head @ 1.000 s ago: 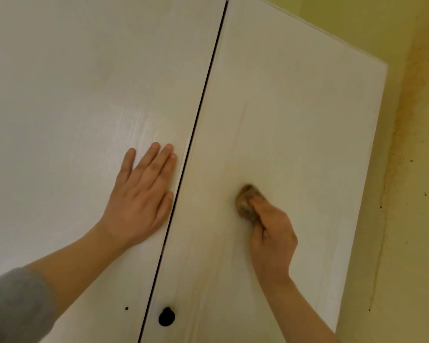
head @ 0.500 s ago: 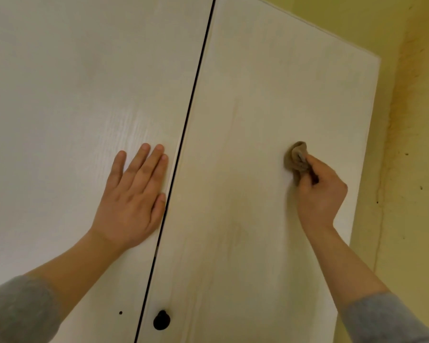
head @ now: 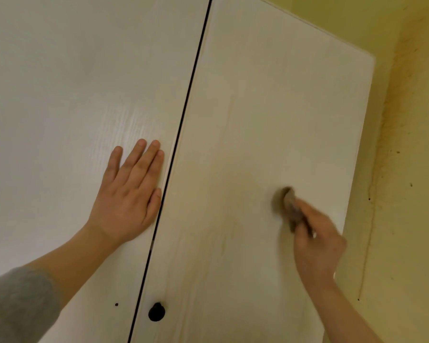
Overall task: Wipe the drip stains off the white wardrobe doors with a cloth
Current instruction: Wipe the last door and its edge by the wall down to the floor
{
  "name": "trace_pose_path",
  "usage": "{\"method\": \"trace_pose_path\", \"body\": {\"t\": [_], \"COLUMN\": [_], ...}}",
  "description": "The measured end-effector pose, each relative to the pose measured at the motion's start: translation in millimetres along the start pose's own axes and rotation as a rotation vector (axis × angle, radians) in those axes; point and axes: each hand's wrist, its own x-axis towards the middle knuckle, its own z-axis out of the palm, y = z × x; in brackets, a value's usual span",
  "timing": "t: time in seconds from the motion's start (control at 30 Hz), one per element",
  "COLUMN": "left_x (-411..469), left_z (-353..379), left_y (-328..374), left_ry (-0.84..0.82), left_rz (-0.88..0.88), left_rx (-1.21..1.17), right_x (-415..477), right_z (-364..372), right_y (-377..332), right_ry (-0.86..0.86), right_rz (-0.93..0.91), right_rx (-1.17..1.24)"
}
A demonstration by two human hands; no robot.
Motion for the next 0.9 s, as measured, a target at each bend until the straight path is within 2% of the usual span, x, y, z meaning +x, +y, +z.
{"method": "trace_pose_path", "body": {"t": [0.07,0.17,0.3,0.37,0.5,0.6,0.73,0.9], "left_x": [0,1,1,1,0,1,1,2], "left_z": [0,0,1,1,0,-1,0,-1], "left_y": [0,1,0,-1,-1,0,1,1], "left_ry": [0.01,0.019,0.011,0.005,0.002,0.001,0.008,-0.003], "left_rz": [-0.003,0.001,-0.003,-0.006,0.003,-0.001,0.011,0.004], "left_rx": [-0.004,-0.006,-0.005,0.002,0.005,0.006,0.014,0.009], "right_x": [44,78,32,-6,-53,-24,46,73], "right_z": [4,10,18,17,-1,-15,-26,-14], "right_y": [11,31,32,27,23,23,43,72], "right_ry": [0.099,0.076,0.074,0.074,-0.035,0.009,0.108,0.077], "right_rz": [0.025,0.051,0.072,0.092,0.1,0.151,0.106,0.139], "right_rx": [-0.032,-0.061,-0.139,-0.104,-0.025,0.031,-0.042,-0.12]}}
